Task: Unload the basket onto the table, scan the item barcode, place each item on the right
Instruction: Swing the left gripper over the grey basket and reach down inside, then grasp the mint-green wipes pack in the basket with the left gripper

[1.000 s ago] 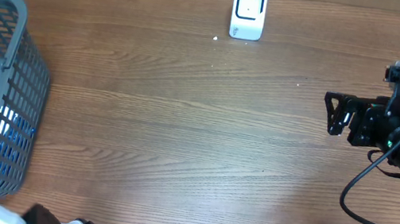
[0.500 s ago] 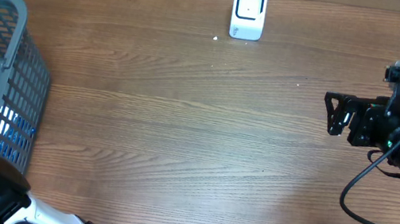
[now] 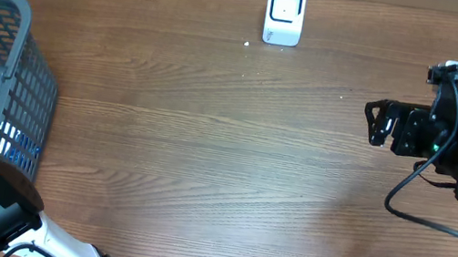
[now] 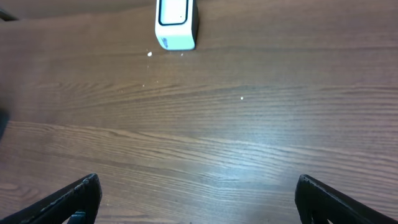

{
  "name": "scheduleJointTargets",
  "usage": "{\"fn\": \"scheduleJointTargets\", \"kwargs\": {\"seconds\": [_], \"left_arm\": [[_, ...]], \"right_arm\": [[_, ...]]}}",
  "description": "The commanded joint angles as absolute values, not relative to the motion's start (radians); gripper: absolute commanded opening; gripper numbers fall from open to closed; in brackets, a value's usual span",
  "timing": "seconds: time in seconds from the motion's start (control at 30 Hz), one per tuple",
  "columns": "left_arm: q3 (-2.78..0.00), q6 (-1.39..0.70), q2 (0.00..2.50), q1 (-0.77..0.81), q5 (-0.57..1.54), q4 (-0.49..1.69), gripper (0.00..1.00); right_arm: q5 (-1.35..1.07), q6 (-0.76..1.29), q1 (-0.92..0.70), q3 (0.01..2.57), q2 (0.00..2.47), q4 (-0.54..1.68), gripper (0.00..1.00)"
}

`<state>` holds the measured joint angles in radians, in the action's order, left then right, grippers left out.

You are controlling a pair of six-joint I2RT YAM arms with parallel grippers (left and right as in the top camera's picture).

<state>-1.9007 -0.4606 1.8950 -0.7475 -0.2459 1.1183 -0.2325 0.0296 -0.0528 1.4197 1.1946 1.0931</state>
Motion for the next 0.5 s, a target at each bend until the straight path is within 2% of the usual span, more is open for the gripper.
{"fn": "scheduleJointTargets", "kwargs": {"seconds": [0.0,0.3,0.47], "left_arm": [[-1.750,-0.426,1.908,-0.744,-0.270,1.034,0.77],[-1.364,-0.354,1.908,-0.754,-0.259,0.646,0.84],[-1.281,-0.336,1.908,-0.755,-0.200,0.511,0.84]], "right_arm": [[-0.241,0.025,-0.050,1.444,1.205,1.098,1.00],[-0.242,0.025,-0.050,1.444,1.207,1.110,1.00],[-0.242,0.026,-0.050,1.444,1.207,1.110,1.00]]}}
